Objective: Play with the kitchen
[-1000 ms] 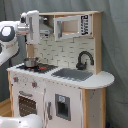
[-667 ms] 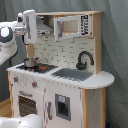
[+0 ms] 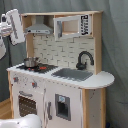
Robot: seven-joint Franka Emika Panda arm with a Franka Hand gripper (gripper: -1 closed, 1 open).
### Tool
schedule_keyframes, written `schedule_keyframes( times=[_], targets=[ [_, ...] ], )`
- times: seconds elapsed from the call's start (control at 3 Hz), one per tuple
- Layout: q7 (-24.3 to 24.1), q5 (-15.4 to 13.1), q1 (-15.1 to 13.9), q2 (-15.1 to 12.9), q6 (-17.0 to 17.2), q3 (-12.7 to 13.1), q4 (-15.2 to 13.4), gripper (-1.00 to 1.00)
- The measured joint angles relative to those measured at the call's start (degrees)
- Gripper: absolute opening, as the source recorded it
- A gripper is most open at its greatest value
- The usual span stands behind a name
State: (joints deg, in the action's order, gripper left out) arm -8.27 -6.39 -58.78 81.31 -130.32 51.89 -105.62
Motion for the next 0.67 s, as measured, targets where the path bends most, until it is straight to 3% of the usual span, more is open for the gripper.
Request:
schedule_keyframes(
  times=[0.33, 0.67],
  targets=[
    [4.1, 0.0, 0.3, 3.2, -3.0, 1.3, 0.0, 1.00],
    [7.9, -0.5, 0.3, 4.0, -6.5, 3.8, -0.1, 1.00]
  ],
)
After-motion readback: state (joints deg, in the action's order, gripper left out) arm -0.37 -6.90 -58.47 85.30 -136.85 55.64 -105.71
